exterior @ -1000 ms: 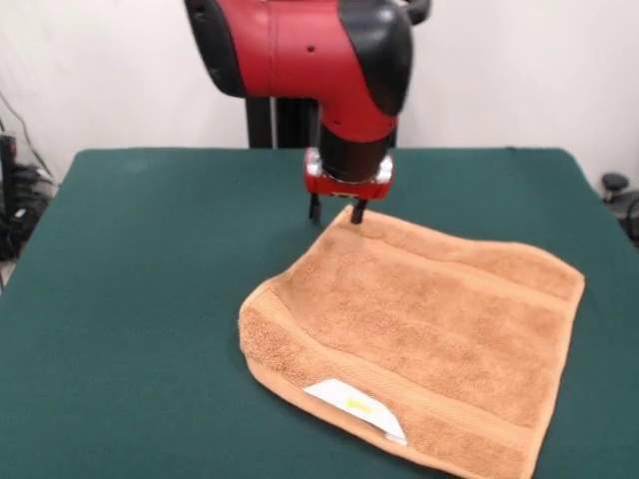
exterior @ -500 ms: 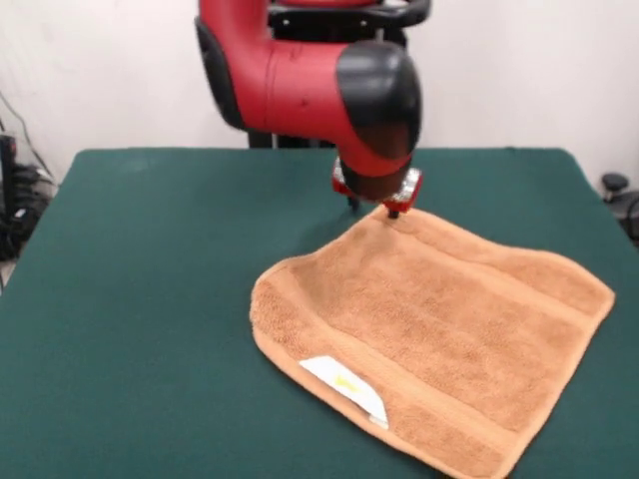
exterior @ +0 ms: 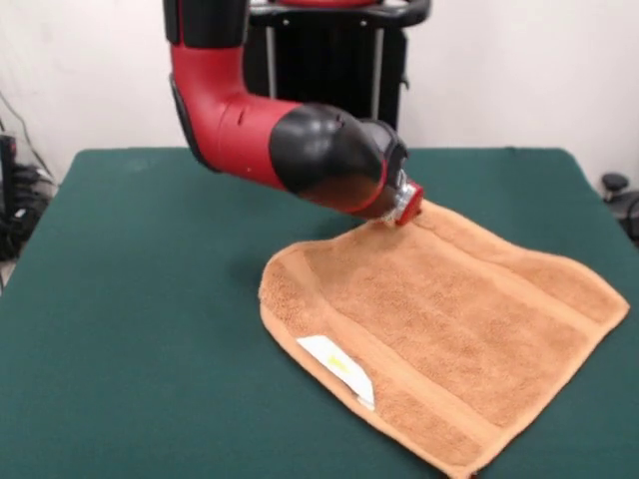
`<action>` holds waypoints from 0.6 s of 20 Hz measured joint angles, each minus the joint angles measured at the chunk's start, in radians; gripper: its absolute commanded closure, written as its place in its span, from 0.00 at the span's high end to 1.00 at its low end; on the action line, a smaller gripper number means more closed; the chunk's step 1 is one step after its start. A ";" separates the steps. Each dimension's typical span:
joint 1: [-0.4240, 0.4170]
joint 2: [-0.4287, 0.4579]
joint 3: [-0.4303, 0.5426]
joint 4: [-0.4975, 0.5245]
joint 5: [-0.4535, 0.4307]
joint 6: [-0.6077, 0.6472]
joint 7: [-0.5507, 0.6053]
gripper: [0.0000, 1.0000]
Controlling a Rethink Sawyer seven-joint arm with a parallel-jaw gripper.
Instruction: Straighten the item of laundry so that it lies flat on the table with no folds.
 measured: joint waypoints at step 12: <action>0.008 0.113 0.021 -0.018 0.129 0.131 0.000 1.00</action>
